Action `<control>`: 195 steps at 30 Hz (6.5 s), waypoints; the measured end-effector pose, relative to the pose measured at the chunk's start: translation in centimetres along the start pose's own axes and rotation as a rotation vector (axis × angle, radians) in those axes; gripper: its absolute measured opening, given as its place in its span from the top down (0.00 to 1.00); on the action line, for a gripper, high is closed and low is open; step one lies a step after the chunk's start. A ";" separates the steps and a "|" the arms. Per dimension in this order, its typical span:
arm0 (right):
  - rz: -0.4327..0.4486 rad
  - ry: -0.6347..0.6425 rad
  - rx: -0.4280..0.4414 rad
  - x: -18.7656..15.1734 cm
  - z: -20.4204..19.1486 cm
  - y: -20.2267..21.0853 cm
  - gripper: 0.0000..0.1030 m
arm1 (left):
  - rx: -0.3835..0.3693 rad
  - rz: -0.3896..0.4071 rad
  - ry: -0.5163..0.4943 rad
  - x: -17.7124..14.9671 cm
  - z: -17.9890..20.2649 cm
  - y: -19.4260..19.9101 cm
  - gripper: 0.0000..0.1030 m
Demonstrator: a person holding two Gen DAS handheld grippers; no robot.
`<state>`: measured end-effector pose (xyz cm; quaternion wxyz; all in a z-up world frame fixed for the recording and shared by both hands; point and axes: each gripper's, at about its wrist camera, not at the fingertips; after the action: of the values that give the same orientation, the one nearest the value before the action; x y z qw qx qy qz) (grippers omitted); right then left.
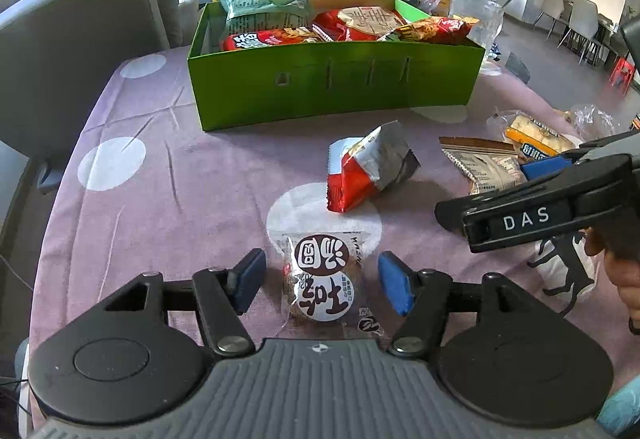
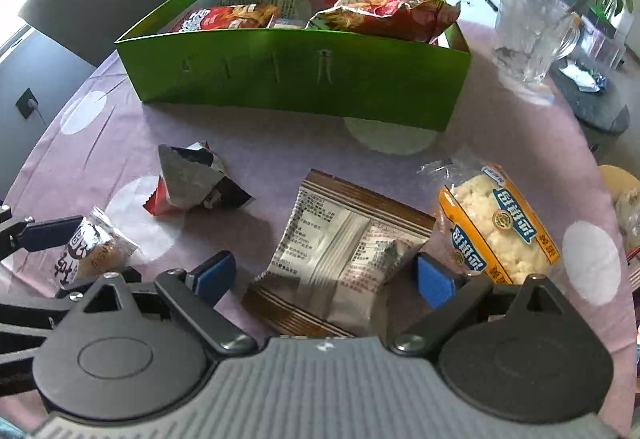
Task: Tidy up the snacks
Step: 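Lift the cookie pack with the left gripper while the right gripper grasps the beige pastry bag, then carry both packs over the green box and open both grippers to drop them, then grasp the crumpled red-white wrapper with the left gripper while the right gripper grasps the yellow sachima pack, then lift the wrapper with the left gripper while the right gripper lifts the sachima pack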
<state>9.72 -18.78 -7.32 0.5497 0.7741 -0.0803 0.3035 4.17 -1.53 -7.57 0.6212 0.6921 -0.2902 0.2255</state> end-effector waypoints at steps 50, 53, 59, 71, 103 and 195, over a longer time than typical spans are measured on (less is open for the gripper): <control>0.343 -0.040 0.203 14.2 1.9 3.6 0.39 | 0.028 0.187 0.070 18.6 -3.2 -4.4 0.64; 0.335 -0.043 0.209 14.9 2.1 2.5 0.39 | 0.058 0.184 0.067 19.9 -3.7 -6.4 0.64; 0.312 -0.045 0.219 15.7 2.3 0.4 0.39 | 0.065 0.157 0.067 21.1 -4.1 -9.8 0.64; 0.308 -0.053 0.163 15.2 2.6 -0.9 0.32 | 0.094 0.171 0.091 20.6 -3.9 -10.5 0.37; 0.284 -0.056 0.128 7.2 5.4 5.9 0.28 | -0.059 0.088 -0.005 6.6 0.8 -1.8 0.22; 0.083 -0.015 0.147 0.5 2.4 2.5 0.26 | -0.029 0.012 -0.073 2.1 2.4 -1.3 0.25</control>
<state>9.89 -21.83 -5.57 0.4780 0.8106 -0.0939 0.3251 6.49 -4.08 -7.43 0.6186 0.6893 -0.3200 0.1995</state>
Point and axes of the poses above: each gripper's, at about its wrist camera, not at the fingertips, and y roughly against the way its jaws point, z to its right, x to its top, and after that the axes turned 13 degrees about x, right-handed
